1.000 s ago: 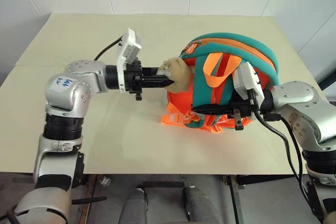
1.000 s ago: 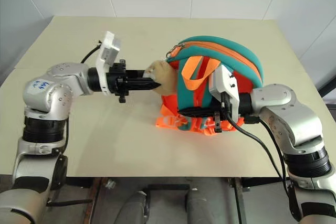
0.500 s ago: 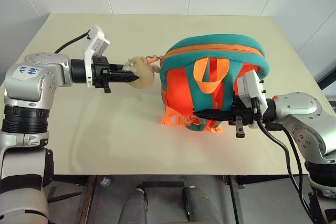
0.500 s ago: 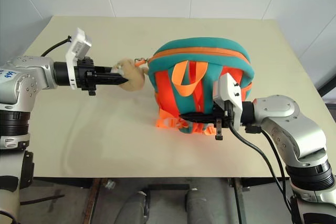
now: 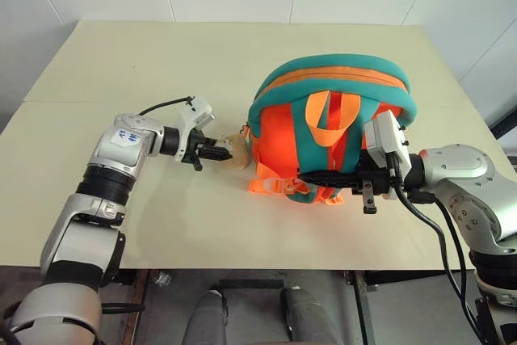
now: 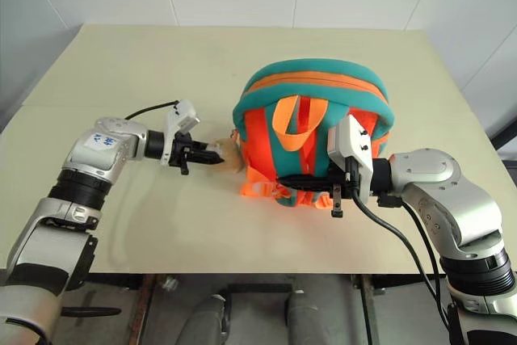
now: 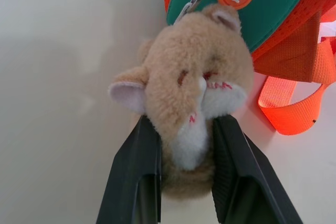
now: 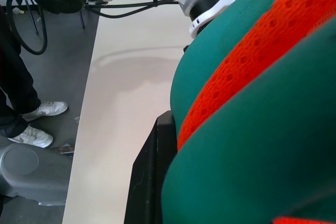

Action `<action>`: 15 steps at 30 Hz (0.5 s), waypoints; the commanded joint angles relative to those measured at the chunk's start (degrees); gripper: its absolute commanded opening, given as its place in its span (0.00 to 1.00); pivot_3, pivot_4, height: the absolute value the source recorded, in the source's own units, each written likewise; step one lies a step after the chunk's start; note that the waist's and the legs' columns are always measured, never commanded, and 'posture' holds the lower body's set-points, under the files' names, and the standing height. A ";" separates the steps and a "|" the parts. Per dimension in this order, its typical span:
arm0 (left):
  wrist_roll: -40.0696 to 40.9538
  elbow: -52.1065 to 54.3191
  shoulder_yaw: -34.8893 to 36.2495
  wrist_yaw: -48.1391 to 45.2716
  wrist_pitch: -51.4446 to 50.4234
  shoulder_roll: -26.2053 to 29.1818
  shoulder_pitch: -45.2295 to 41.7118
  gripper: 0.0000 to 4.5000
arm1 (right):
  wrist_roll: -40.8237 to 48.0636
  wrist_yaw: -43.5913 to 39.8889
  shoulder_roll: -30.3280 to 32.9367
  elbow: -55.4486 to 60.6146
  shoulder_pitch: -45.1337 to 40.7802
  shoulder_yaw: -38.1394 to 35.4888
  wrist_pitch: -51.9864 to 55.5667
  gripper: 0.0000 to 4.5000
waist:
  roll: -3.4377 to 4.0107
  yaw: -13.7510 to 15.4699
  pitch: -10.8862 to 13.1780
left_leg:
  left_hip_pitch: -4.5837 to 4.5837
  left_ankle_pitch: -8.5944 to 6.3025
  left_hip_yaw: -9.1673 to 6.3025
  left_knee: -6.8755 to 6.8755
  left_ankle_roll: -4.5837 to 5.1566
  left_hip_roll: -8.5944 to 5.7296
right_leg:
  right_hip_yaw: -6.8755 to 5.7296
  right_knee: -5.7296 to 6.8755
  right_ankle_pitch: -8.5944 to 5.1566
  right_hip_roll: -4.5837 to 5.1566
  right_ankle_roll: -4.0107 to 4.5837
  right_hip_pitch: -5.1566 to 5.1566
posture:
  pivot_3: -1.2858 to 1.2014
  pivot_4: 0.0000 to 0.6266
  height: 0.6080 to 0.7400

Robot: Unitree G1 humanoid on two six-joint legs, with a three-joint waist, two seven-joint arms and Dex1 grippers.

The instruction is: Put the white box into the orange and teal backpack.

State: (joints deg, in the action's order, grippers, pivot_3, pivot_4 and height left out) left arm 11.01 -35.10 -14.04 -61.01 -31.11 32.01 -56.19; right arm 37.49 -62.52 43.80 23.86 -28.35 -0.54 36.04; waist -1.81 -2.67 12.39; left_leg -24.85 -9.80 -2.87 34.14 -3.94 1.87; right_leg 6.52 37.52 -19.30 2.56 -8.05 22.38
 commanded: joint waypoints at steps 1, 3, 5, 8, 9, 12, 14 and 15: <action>-1.84 -5.05 2.47 3.23 4.03 -0.88 0.87 0.18 | -0.38 1.25 1.12 0.75 -0.21 -1.35 -0.09 0.00 | -0.01 0.35 0.00 | 0.10 0.00 0.00 0.00 0.00 -0.01 | 0.00 0.00 0.00 0.01 0.00 -0.08 | 0.52 0.24 1.00; 1.00 -3.03 5.65 0.69 3.06 -0.21 1.19 0.26 | -1.25 1.27 3.26 0.49 -0.18 -0.92 1.85 0.07 | -0.02 0.48 0.00 | 0.26 0.03 0.01 0.00 0.04 0.00 | 0.00 -0.11 0.01 0.01 0.04 -0.25 | 0.52 0.24 1.00; 2.54 -0.73 7.58 -1.34 0.89 1.26 1.90 0.38 | -1.48 0.97 5.05 0.17 0.10 -1.26 2.81 0.20 | -0.02 0.51 0.00 | 0.25 0.06 0.09 0.00 0.09 0.00 | 0.04 -0.19 0.02 0.03 0.08 -0.26 | 0.52 0.24 1.00; 4.17 3.30 10.14 -3.18 -1.51 4.97 4.19 0.61 | -1.86 0.96 8.01 -0.23 0.93 -3.04 3.59 0.42 | -0.02 -0.04 0.00 | 0.25 0.06 0.14 -0.08 0.09 0.01 | 0.08 -0.23 0.04 0.05 0.09 -0.23 | 0.52 0.24 1.00; 4.52 4.41 10.70 -3.20 -2.02 5.55 4.70 0.68 | -1.90 0.98 8.59 -0.45 1.09 -3.44 3.52 0.49 | -0.02 -0.20 0.00 | 0.25 0.06 0.14 -0.14 0.08 0.02 | 0.08 -0.19 0.04 0.05 0.09 -0.18 | 0.52 0.24 1.00; 6.29 7.58 13.84 -2.73 -3.40 7.45 6.40 0.89 | -1.52 0.46 10.86 -0.44 2.15 -5.32 3.78 0.71 | -0.02 -0.19 0.00 | 0.20 0.05 0.12 -0.34 0.07 0.03 | 0.07 -0.04 0.01 0.05 0.11 0.01 | 0.52 0.24 1.00; 8.13 10.88 17.10 -2.89 -3.98 9.27 8.79 1.00 | -1.81 -0.20 13.34 -0.77 4.02 -7.88 3.92 0.87 | -0.01 -0.07 0.01 | 0.10 0.04 0.11 -0.36 0.06 0.03 | 0.05 -0.03 -0.03 0.04 0.09 0.11 | 0.52 0.24 1.00; 8.58 12.78 18.78 -2.64 -3.57 10.35 10.53 1.00 | -2.54 -0.54 15.08 -0.99 5.59 -9.36 3.84 0.93 | -0.01 0.02 0.01 | 0.03 0.03 0.10 -0.35 0.04 0.03 | 0.05 -0.06 -0.04 0.05 0.08 0.13 | 0.52 0.24 1.00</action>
State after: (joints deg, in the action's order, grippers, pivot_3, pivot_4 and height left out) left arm 17.64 -26.33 0.97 -63.81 -34.79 40.02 -47.10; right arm 35.19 -62.23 56.38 22.33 -24.03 -5.84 40.07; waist -1.83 -2.65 12.39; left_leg -24.89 -9.79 -2.77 33.81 -3.93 1.90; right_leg 6.57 37.43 -19.35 2.63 -7.98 22.53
